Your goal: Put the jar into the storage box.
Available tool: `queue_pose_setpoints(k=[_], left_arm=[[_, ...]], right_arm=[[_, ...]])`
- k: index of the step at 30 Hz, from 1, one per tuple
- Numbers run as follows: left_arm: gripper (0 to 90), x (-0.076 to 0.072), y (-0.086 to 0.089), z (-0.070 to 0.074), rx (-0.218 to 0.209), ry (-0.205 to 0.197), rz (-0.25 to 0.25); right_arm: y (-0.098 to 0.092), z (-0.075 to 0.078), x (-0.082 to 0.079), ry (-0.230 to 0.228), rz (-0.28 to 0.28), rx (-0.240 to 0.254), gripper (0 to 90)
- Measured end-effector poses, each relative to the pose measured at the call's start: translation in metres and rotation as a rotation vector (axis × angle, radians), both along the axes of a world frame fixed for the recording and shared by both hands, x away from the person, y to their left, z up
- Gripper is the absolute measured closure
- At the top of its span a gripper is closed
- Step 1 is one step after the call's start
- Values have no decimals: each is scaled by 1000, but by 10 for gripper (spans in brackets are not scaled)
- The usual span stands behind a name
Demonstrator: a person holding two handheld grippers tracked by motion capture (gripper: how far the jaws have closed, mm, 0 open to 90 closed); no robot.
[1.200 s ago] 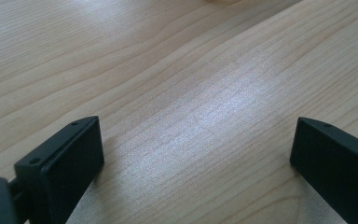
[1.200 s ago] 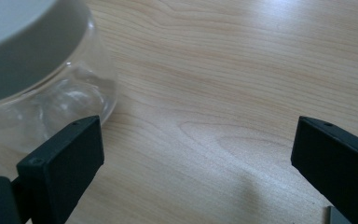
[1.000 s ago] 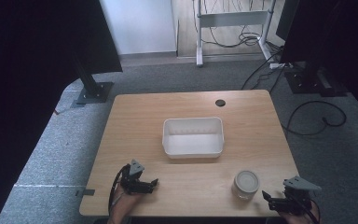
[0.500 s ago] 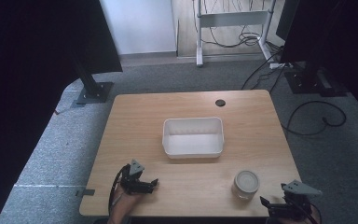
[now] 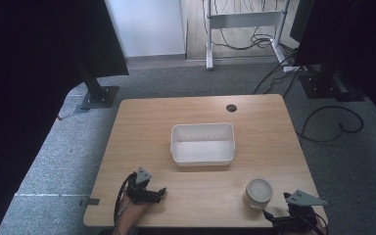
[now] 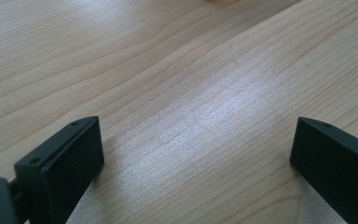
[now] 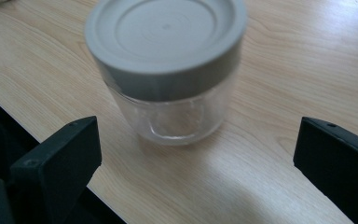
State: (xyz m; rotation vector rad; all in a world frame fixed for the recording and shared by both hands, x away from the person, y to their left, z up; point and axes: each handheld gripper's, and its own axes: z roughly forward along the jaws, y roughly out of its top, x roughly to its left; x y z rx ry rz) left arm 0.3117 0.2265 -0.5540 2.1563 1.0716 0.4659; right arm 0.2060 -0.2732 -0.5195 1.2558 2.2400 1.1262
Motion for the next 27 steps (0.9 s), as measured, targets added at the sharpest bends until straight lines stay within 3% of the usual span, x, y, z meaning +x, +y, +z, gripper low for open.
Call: queue_pose_setpoints(k=[12, 27], left_arm=[[22, 0, 0, 0, 2, 1, 1], [20, 0, 0, 0, 0, 0, 2]], right_arm=[[17, -5, 9, -9, 7, -46, 10], [32, -8, 22, -6, 3, -25, 37]])
